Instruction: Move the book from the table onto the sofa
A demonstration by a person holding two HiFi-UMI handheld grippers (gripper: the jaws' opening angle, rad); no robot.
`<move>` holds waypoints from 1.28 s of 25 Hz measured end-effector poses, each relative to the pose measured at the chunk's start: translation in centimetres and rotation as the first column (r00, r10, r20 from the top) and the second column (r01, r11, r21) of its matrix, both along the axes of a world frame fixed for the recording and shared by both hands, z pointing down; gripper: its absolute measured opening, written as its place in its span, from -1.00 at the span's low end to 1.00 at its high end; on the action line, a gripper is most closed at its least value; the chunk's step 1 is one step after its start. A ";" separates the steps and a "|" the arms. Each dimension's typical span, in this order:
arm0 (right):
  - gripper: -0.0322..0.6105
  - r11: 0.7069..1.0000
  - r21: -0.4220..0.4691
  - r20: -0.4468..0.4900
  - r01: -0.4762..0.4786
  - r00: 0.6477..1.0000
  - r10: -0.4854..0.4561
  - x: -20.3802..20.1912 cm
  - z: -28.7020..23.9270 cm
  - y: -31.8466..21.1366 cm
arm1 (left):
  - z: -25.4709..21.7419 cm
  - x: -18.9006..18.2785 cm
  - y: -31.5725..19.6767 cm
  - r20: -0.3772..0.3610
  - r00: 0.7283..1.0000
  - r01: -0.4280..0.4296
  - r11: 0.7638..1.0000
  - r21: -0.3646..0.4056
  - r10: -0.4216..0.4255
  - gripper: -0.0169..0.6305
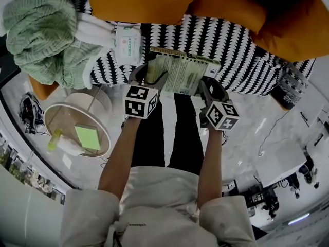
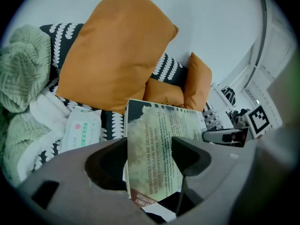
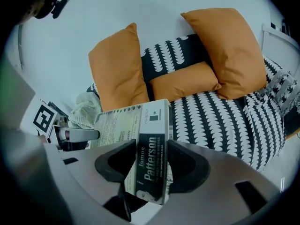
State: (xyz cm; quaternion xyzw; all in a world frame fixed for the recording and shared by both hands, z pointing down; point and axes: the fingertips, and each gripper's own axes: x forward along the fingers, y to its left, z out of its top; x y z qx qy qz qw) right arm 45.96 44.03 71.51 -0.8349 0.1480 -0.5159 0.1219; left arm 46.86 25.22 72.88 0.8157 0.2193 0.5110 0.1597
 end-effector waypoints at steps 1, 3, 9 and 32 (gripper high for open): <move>-0.26 1.000 0.001 0.003 0.000 1.000 0.000 -0.1 0.4 0.7 | 0.4 -0.2 0.6 0.007 1.000 0.001 1.000 0.000 -0.001 -0.02; -0.26 1.000 0.003 0.011 0.007 1.000 -0.007 -0.2 1.1 1.9 | 1.0 -0.6 1.7 0.017 1.000 0.010 1.000 0.003 -0.010 -0.06; -0.26 0.997 0.022 0.012 0.079 0.997 -0.080 1.6 5.3 3.7 | 4.9 -0.1 3.3 0.036 0.991 0.131 0.991 0.033 -0.132 -0.08; -0.29 0.970 0.101 0.038 0.220 0.974 -0.225 6.2 14.2 8.4 | 13.6 1.7 8.4 0.066 0.976 0.203 0.975 0.084 -0.209 -0.08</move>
